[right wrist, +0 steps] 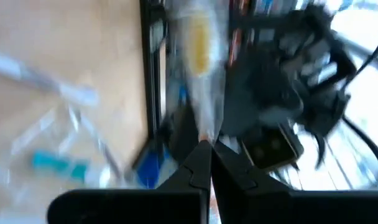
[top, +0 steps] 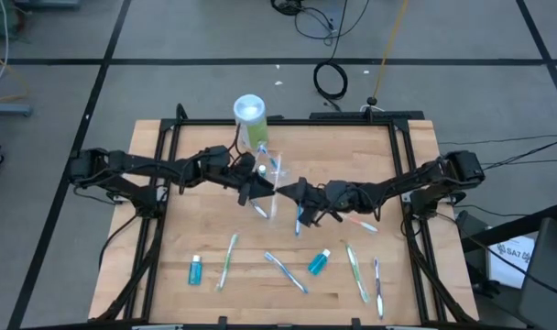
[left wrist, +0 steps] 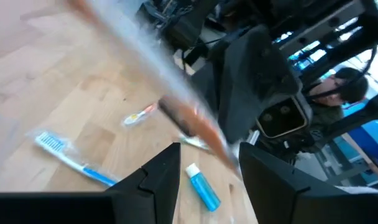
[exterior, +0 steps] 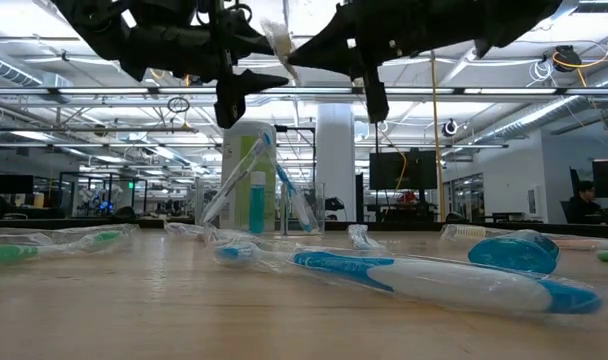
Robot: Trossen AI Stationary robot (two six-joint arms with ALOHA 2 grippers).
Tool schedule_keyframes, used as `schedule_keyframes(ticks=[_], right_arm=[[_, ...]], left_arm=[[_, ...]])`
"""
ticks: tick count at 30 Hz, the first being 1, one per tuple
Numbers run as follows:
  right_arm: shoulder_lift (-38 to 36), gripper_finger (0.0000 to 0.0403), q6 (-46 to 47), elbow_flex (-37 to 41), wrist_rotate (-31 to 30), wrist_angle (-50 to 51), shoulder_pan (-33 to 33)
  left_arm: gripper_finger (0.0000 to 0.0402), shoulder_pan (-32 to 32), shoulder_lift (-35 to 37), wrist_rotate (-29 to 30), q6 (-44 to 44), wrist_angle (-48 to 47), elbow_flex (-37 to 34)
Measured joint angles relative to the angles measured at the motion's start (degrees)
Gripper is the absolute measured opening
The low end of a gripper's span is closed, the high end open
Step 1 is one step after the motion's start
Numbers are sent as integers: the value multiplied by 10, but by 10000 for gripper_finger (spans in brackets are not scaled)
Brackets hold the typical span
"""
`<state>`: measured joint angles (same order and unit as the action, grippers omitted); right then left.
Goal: Pick & Place toothbrushing station
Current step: Put the left orange toothbrush into the left side of the transparent organizer
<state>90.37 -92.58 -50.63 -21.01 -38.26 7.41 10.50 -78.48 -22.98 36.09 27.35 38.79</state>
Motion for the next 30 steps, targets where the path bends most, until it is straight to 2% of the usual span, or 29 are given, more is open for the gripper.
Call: schedule_keyframes(ticks=[5,7,10,17,21,26,30], right_arm=[[0,0,-31,0,-160,0,33],[-6,0,-21,0,-200,5,41],[-19,0,35,0,-225,30,44],[-77,0,216,0,-214,127,42],[-115,0,367,0,-133,188,39],[-127,0,558,0,-21,208,25],[-124,0,631,0,-13,192,-1]], left_arm=[[168,7,0,-21,-4,-5,0],[168,7,0,-23,-14,-6,0],[168,8,5,-22,-62,-5,0],[168,-6,6,-16,-284,-8,0],[168,-18,6,35,-425,-35,0],[168,-36,2,161,-459,-38,0],[168,-44,2,182,-504,-21,0]])
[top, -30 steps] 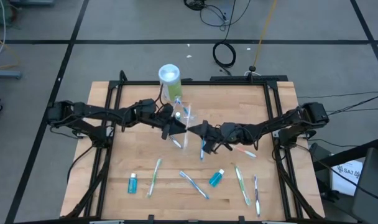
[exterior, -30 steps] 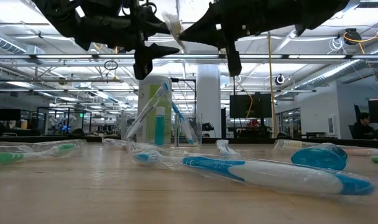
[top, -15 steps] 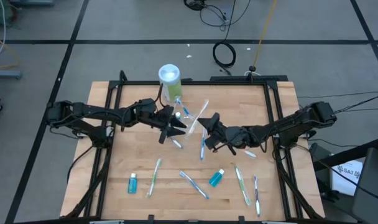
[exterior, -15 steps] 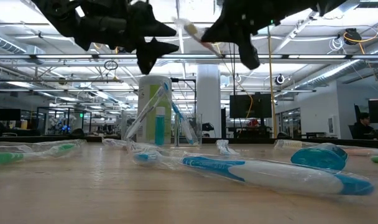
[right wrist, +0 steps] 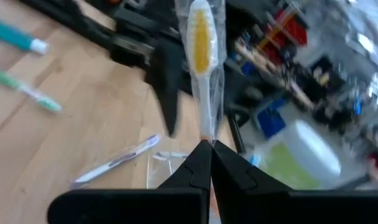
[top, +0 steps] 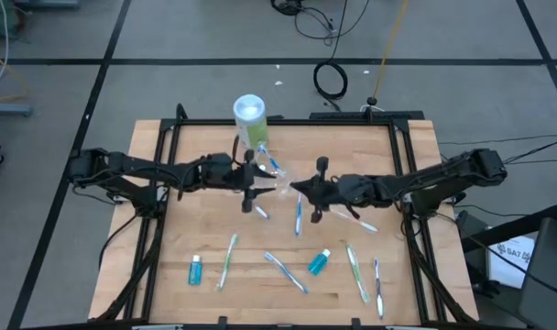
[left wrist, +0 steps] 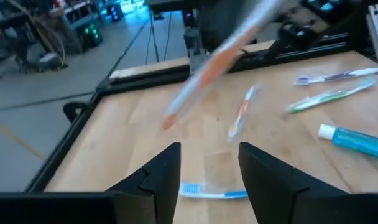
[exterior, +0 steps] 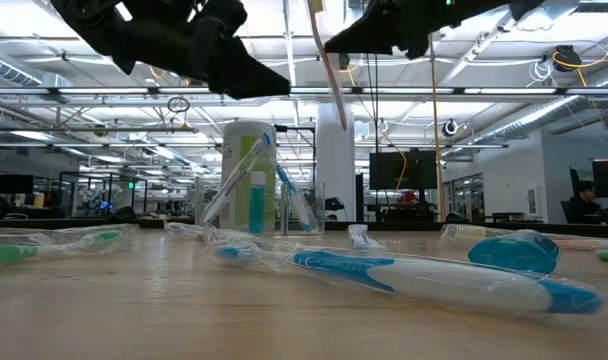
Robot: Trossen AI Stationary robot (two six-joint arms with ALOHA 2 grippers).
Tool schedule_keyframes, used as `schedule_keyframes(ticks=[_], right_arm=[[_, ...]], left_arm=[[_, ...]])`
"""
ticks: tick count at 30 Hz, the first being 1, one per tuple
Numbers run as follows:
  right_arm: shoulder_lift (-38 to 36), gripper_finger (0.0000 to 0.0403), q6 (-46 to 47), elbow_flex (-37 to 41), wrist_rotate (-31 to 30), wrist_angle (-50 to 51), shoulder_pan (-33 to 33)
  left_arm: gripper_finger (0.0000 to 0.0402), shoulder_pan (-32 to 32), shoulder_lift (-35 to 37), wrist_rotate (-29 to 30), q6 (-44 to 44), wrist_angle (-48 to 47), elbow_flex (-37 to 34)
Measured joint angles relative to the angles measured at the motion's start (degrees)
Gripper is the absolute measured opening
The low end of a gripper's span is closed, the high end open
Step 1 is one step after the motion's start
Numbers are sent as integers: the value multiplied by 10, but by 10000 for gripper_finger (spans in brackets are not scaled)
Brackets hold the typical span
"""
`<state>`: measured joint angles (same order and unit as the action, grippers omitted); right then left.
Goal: Pick & Place toothbrushing station
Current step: Put the left orange toothbrush into the left side of the transparent organizer
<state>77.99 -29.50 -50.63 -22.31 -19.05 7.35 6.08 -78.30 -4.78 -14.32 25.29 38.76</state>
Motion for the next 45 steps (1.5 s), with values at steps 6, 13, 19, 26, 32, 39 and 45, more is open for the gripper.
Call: schedule_keyframes(ticks=[6,13,19,26,32,39,45], right_arm=[[11,0,134,0,75,4,-58],[31,0,201,0,169,-48,-93],[66,0,204,0,226,-116,-93],[82,0,200,0,225,-144,-95],[81,0,200,0,224,-150,-96],[81,1,200,0,224,-150,-96],[81,32,202,0,218,-149,-96]], left_arm=[[168,-21,0,4,-12,86,0],[168,-25,0,10,-14,117,0],[168,-25,0,24,-2,122,0],[168,-26,0,24,16,122,0],[126,-28,0,24,19,122,0],[33,-29,0,26,39,122,0],[21,-30,0,67,86,120,0]])
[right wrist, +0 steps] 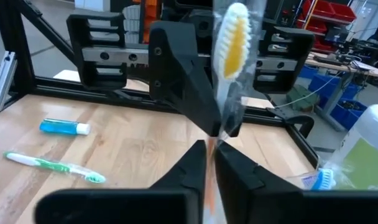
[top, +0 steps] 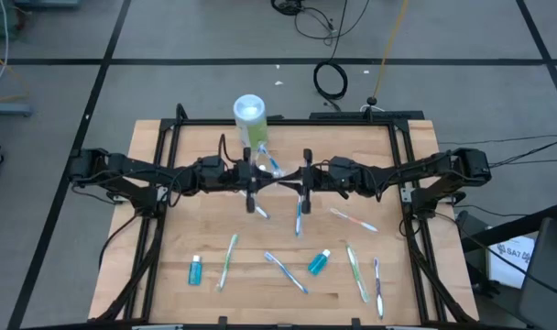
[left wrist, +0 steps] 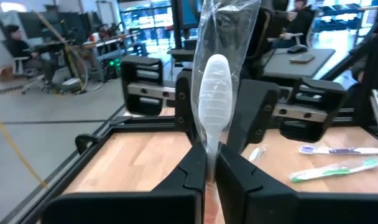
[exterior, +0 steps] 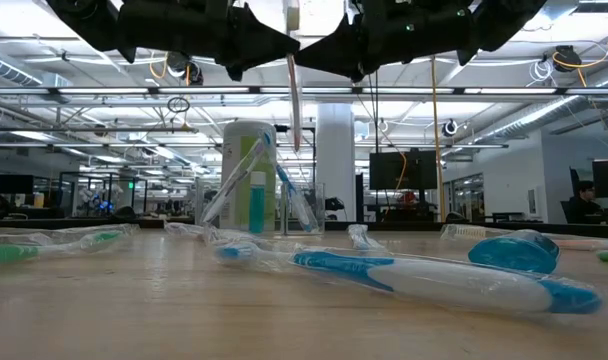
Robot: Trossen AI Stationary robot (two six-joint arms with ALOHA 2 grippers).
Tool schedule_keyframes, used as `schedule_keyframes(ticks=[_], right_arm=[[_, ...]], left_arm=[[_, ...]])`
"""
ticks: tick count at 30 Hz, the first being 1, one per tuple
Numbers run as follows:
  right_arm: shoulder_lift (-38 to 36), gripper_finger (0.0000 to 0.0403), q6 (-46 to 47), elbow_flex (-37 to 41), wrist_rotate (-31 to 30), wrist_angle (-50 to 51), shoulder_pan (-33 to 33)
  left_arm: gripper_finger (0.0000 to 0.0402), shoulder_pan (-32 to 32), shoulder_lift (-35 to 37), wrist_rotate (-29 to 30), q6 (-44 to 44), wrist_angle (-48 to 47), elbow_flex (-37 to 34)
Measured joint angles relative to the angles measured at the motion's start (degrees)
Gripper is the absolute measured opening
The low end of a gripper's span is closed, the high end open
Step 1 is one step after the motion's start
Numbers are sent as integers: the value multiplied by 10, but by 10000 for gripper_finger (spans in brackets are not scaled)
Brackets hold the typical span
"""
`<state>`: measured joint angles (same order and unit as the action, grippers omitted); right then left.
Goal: Pick & Place toothbrushing station
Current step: Put the left orange toothbrush into the left side of the transparent organizer
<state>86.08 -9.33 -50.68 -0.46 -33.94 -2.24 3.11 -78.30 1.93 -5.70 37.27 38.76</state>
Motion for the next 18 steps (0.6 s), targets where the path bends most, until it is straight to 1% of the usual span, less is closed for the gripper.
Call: schedule_keyframes(ticks=[2,4,6,8,11,14,18], right_arm=[[0,50,0,0,-18,4,1],[-2,69,-3,0,-53,14,1],[-10,88,0,0,-85,31,1],[-19,105,3,0,-104,50,1],[-38,126,3,0,-100,97,1],[-62,137,12,0,-100,150,1],[-99,141,28,0,-100,208,1]], left_arm=[[27,-1,0,10,8,-2,0],[26,-2,0,13,18,-3,0],[15,-4,2,14,19,-10,0],[8,-4,13,29,20,-35,-1],[17,-5,39,98,37,-82,-1],[24,-11,91,162,54,-148,0],[9,-18,154,216,105,-269,-1]])
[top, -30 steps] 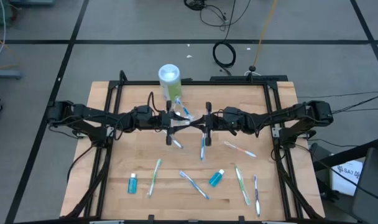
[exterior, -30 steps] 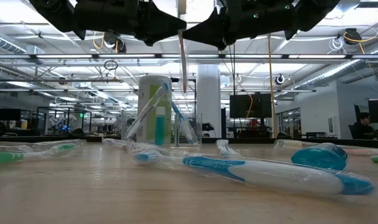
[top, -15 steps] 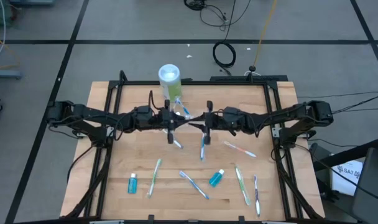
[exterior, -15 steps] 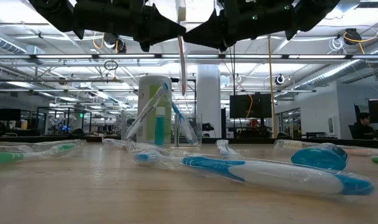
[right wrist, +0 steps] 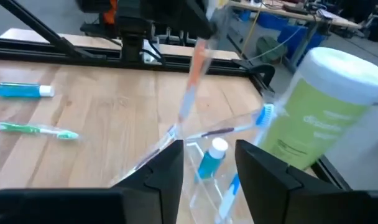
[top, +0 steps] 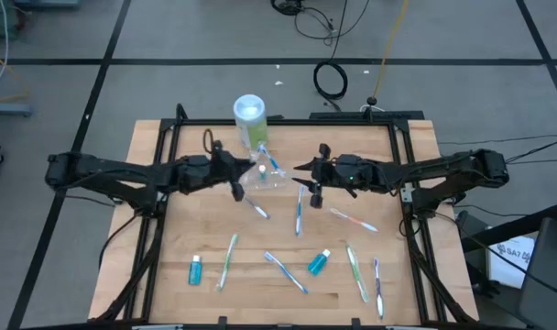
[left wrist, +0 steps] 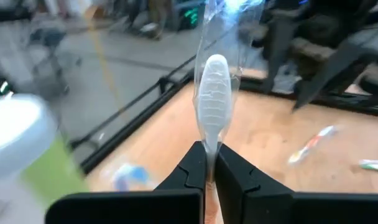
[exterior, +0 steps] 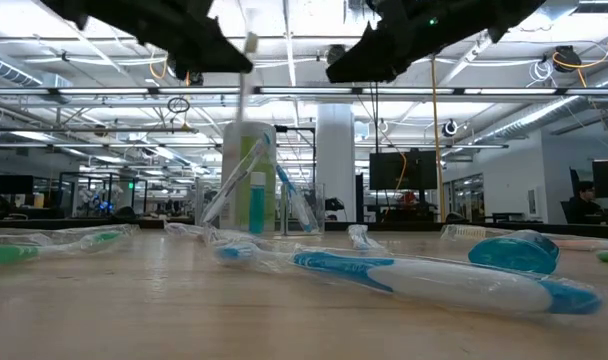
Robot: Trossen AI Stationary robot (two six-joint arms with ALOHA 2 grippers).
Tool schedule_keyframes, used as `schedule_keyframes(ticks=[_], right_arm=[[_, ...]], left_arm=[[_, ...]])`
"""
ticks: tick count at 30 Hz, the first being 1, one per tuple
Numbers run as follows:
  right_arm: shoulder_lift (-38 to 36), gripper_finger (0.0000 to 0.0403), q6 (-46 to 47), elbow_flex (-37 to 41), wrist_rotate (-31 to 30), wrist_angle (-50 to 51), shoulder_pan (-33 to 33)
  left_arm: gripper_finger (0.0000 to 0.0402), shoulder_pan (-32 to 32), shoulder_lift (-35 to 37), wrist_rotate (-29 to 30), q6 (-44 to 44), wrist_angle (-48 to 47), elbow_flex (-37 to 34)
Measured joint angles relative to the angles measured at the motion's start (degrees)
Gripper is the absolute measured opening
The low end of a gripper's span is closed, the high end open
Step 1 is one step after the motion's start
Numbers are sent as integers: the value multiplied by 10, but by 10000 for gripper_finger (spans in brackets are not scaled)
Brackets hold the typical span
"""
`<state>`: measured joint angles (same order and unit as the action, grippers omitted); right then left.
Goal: Pick & Place toothbrushing station
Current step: Put the left orange toothbrush into the left side of the transparent organizer
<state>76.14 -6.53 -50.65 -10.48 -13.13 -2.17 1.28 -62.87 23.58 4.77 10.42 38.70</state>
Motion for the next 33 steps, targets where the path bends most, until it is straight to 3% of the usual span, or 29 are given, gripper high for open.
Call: schedule_keyframes(ticks=[4,8,18,29,33], right_arm=[[-23,141,0,0,0,34,0],[-30,141,0,0,0,29,0],[-31,141,-1,0,0,29,0],[-31,141,-1,0,0,29,0],[-31,141,-1,0,0,29,0]], left_arm=[[16,0,32,56,38,-87,-2],[16,6,28,97,51,-89,-18],[20,27,-46,99,58,-6,-24],[16,10,-32,100,25,47,-24],[7,11,-84,100,31,64,-25]])
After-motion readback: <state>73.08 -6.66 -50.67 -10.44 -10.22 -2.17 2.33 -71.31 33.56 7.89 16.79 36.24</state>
